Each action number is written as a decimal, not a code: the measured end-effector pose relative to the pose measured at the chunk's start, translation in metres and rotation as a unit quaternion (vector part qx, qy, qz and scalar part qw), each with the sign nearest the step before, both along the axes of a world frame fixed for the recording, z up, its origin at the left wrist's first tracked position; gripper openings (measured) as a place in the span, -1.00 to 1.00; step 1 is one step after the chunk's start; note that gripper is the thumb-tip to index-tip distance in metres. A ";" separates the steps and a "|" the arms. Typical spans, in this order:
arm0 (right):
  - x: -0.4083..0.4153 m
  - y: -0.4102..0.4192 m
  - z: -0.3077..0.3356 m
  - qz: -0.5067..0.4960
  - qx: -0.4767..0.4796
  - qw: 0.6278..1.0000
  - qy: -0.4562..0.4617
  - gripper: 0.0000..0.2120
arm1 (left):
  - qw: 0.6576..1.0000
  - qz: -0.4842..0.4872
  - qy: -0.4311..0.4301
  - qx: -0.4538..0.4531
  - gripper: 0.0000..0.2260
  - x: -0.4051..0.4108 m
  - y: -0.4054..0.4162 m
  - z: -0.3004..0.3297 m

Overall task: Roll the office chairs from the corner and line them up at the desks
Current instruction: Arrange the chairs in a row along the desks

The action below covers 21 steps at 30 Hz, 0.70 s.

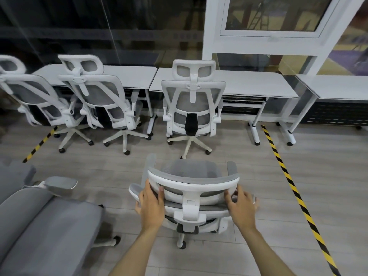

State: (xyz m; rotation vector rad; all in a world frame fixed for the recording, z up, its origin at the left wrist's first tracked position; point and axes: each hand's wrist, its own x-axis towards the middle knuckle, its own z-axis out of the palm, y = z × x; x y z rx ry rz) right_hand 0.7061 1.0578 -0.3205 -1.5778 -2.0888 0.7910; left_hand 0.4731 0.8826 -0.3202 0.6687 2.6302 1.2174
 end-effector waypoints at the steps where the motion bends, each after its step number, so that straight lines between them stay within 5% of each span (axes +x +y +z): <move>1: 0.000 -0.001 -0.001 0.005 -0.001 1.000 -0.001 -0.63 | 1.000 -0.003 -0.002 0.004 -0.54 -0.002 -0.001 0.000; 6: 0.006 -0.003 0.002 0.035 -0.004 0.999 0.000 -0.59 | 0.997 -0.069 -0.037 0.021 -0.45 -0.011 -0.006 0.003; 10: 0.016 -0.023 0.007 -0.011 -0.005 0.996 0.091 -0.50 | 0.982 -0.142 -0.120 0.033 -0.42 -0.028 -0.028 0.002; 14: 0.019 -0.078 0.014 -0.051 0.035 0.989 0.132 -0.69 | 0.986 -0.151 -0.071 0.001 -0.50 -0.029 -0.076 0.020; 21: -0.020 -0.213 0.015 -0.046 0.006 0.987 0.151 -0.74 | 0.986 -0.162 -0.022 -0.032 -0.69 -0.069 -0.212 0.020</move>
